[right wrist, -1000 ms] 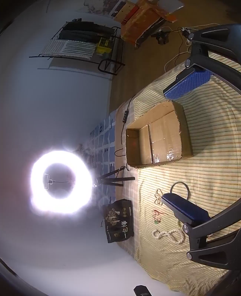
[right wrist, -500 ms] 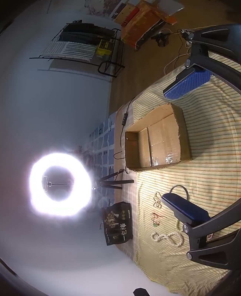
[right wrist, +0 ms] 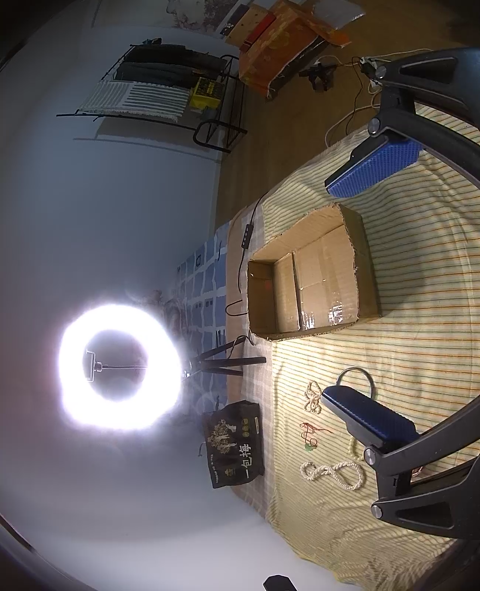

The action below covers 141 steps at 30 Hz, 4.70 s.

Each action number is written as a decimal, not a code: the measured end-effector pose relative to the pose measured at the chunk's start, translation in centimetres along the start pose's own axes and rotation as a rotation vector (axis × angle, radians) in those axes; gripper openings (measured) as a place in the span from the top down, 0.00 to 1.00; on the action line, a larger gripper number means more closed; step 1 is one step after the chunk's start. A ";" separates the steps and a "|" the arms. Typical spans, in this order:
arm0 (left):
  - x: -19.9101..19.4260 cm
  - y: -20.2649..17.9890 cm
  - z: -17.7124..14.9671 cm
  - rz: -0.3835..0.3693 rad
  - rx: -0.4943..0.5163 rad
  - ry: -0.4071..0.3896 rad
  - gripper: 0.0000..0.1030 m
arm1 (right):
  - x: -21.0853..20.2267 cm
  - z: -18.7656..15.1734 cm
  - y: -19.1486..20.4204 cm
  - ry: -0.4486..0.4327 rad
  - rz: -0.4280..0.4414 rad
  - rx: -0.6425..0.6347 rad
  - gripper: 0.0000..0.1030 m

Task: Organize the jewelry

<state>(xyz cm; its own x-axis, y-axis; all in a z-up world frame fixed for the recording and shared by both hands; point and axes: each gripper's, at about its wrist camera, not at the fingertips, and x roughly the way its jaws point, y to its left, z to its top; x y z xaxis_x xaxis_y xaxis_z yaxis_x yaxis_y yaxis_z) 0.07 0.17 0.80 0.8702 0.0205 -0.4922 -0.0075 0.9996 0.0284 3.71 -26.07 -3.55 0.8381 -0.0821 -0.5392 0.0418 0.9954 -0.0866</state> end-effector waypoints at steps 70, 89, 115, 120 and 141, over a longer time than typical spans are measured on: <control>0.7 0.0 -1.0 -0.002 -0.011 0.027 0.01 | 1.3 -0.1 1.0 0.062 0.028 -0.032 0.00; 5.6 1.8 -3.5 -0.026 -0.051 0.259 0.01 | 4.9 -0.2 3.8 0.179 0.126 -0.107 0.00; 13.3 0.8 -11.6 -0.271 -0.231 0.726 0.66 | 16.1 -2.7 12.0 0.550 0.481 -0.369 0.52; 14.7 0.4 -12.0 -0.274 -0.251 0.753 0.71 | 17.1 -3.2 13.0 0.575 0.506 -0.392 0.58; 18.3 -0.5 -14.0 -0.234 -0.252 0.830 0.85 | 20.3 -4.5 15.2 0.594 0.489 -0.464 0.74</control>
<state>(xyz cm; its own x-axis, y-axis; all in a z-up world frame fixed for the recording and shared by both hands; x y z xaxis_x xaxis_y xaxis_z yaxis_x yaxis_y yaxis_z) 9.10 0.33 -20.34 0.2280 -0.2738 -0.9344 -0.0676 0.9529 -0.2957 18.94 -12.87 -19.61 0.2797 0.2052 -0.9379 -0.5782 0.8158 0.0061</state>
